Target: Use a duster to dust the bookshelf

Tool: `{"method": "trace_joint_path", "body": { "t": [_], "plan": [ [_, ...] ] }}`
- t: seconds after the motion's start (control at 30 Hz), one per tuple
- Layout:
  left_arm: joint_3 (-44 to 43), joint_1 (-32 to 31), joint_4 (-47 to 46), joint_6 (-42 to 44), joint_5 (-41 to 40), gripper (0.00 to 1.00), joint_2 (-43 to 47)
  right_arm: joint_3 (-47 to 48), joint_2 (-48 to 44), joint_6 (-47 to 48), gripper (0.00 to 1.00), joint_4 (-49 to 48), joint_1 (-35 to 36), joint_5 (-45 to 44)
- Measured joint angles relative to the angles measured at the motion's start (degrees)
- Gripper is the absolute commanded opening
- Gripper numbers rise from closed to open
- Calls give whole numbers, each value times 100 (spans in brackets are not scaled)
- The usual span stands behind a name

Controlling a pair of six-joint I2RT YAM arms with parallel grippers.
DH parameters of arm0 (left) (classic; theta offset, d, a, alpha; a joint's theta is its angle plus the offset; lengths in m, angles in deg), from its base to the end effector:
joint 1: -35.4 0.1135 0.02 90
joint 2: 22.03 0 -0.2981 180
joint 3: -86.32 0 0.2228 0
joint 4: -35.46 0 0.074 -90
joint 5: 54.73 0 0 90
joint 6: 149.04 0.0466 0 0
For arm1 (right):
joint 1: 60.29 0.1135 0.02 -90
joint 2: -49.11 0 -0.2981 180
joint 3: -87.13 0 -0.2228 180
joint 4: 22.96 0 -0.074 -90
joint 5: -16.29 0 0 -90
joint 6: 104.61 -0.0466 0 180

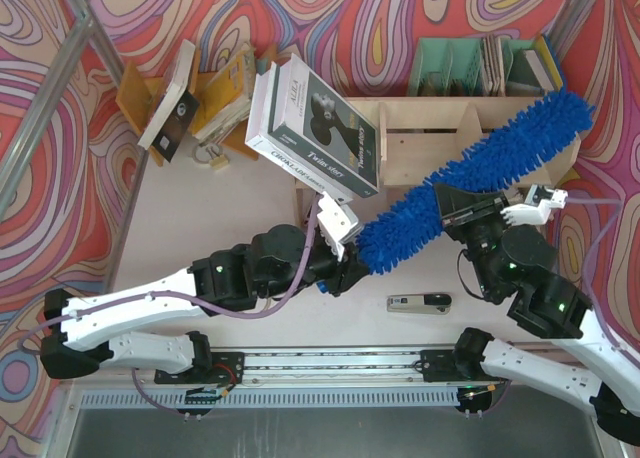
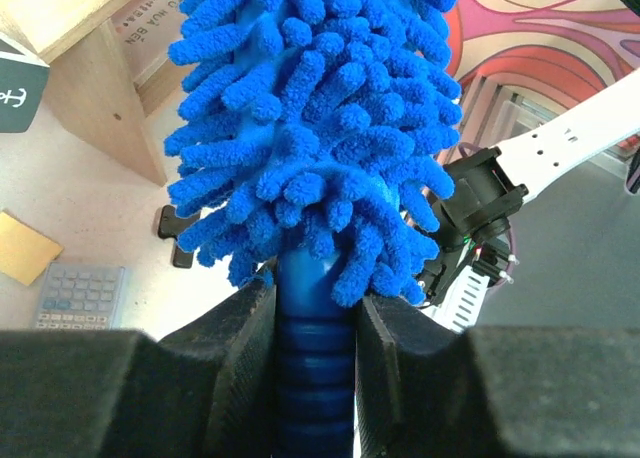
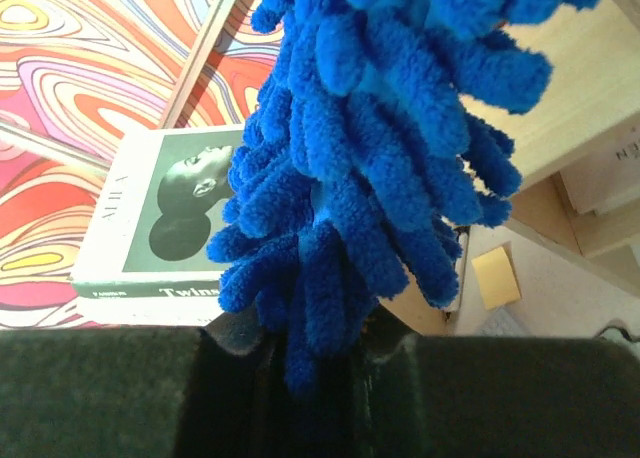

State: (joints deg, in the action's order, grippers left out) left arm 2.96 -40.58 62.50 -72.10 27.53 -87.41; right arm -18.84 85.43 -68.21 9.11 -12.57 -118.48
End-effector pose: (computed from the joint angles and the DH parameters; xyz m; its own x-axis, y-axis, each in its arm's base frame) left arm 0.0609 -0.2181 0.4344 -0.2471 0.0654 -0.9668 0.8965 0.3941 -0.2025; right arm 0.0664 0.0243 0.4369 -0.0040 0.8449 -0.5348 -0.0851 0.5326 0.8421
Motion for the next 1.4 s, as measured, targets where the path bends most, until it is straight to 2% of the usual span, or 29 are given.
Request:
{"method": "trace_joint_path", "body": {
  "t": [0.1, 0.27, 0.33, 0.4, 0.63, 0.8, 1.1, 1.4],
  "plan": [
    [0, -24, 4, -17, -136, 53, -7, 15, -72, -503, 0, 426, 26, -192],
    [0, 31, 22, -92, -863, 70, 92, 55, -221, -1309, 0, 1574, -17, -872],
    [0, 31, 79, -98, -1132, 89, 195, 87, -223, -1786, 0, 2000, -17, -1062],
    [0, 31, 127, -81, -1392, 98, 367, 90, -216, -2347, 0, 2430, -17, -1213],
    [107, 31, 125, 7, -2179, 98, 1217, 76, -140, -4463, 0, 3858, -17, -1416],
    [391, 33, 48, 70, -2566, 98, 1611, -245, -44, -5372, 0, 4170, -17, -1370],
    [855, 33, -308, 334, -3342, 98, 2048, -1526, 184, -5818, 0, 3318, -17, -892],
    [1060, 33, -645, 671, -4236, 98, 2092, -2168, 852, -6234, 0, 2406, -17, -452]
  ]
}}
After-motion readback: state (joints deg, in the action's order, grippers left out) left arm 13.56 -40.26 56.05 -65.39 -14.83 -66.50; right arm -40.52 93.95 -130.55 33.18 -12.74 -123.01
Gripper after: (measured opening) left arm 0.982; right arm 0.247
